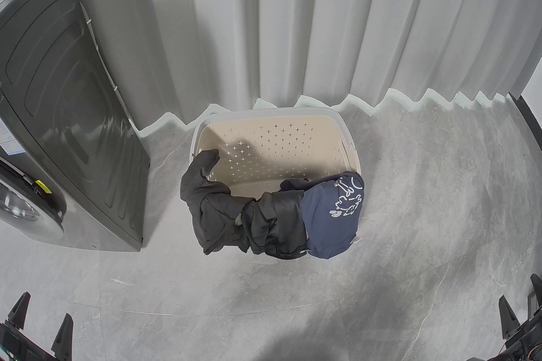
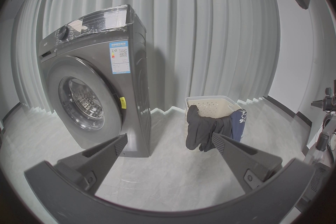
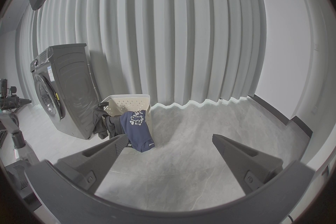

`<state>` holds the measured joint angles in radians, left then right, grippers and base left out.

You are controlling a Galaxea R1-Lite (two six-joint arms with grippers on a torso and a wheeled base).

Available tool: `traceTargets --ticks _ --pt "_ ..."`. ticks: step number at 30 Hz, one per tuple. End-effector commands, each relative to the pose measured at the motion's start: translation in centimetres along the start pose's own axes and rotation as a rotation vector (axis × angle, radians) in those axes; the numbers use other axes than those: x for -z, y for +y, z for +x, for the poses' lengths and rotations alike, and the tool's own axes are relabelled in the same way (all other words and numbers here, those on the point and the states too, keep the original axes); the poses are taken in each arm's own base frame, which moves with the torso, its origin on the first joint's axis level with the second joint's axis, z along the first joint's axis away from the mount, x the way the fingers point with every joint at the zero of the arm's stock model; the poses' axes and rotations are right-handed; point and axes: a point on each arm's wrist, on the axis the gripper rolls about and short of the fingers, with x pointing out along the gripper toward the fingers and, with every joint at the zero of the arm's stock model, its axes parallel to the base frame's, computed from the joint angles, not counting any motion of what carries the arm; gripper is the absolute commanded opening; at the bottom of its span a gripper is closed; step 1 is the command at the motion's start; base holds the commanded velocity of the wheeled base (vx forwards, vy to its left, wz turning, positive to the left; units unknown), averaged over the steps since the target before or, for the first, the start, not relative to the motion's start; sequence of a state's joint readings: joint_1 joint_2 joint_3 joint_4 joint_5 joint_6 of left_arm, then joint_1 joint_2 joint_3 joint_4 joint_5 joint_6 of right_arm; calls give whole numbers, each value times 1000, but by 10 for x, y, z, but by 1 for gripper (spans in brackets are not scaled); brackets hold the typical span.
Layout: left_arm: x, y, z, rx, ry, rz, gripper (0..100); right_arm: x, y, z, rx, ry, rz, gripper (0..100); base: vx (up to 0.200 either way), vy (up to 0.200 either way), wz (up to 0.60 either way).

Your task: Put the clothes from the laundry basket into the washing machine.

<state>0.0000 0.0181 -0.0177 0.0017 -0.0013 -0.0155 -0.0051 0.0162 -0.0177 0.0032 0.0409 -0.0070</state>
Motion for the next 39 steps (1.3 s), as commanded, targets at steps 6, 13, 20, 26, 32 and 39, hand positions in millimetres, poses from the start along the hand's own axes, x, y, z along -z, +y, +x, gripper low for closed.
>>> traceTargets --ticks 6,13,20,26,32,39 --pt "5 0 0 0 1 -1 100 5 0 1 -1 14 1 100 200 0 0" --pt "5 0 0 0 1 -1 100 4 0 1 -1 15 0 100 200 0 0" --pt "5 0 0 0 1 2 100 5 0 1 -1 14 1 100 57 0 0" --pt "5 0 0 0 1 -1 100 5 0 1 -1 14 0 100 67 0 0" --pt "5 0 0 0 1 2 100 5 0 1 -1 14 0 100 200 0 0" --pt "5 0 0 2 1 2 100 5 0 1 -1 14 0 100 29 0 0"
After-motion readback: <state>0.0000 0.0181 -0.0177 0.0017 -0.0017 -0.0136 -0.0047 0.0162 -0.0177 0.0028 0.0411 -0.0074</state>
